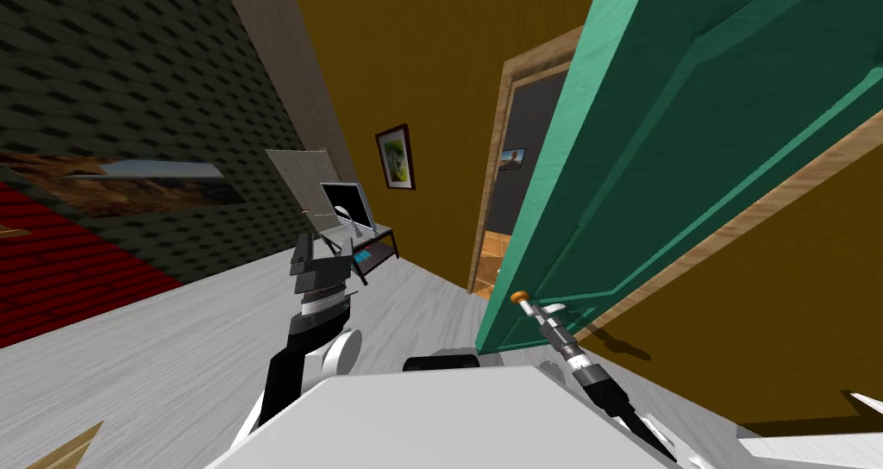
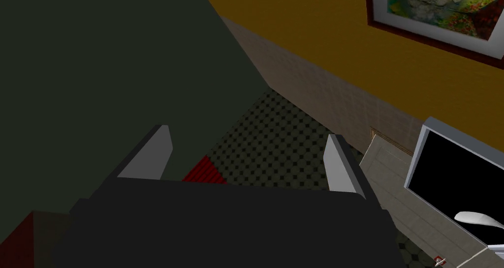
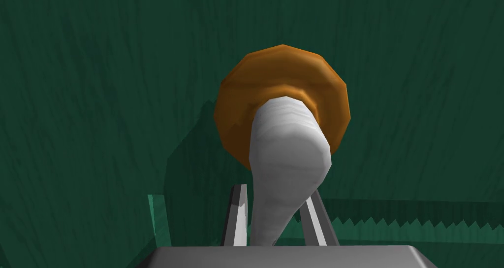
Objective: Pull the door open
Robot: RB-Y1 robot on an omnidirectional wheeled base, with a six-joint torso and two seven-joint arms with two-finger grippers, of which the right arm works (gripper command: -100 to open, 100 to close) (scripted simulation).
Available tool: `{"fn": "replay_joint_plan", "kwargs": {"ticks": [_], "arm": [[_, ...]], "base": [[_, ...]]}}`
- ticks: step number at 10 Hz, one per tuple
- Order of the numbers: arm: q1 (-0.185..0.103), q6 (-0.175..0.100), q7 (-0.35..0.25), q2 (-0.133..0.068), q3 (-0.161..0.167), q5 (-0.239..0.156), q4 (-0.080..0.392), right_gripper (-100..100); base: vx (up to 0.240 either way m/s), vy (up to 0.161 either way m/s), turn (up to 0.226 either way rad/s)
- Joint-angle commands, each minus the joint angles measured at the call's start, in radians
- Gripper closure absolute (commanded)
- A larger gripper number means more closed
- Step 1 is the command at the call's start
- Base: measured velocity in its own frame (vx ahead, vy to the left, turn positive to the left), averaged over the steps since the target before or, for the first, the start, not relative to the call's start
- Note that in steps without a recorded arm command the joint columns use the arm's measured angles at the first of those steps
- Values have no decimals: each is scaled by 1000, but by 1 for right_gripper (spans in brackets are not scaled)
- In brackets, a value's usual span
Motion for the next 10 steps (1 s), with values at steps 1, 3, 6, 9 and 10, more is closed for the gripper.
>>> {"fn": "replay_joint_plan", "kwargs": {"ticks": [1, 3, 6, 9, 10], "arm": [[3, -30, -6, -10, 0, 0, 15, 100], [7, -29, -6, -5, 4, 2, 15, 100], [11, -55, -10, -12, 6, 2, 32, 100], [14, -84, -15, -19, 8, 3, 50, 100], [15, -92, -16, -22, 8, 3, 56, 100]], "base": [[-220, -84, 157], [-124, -41, 102], [-226, -84, 190], [-210, -90, 170], [-210, -70, 154]]}}
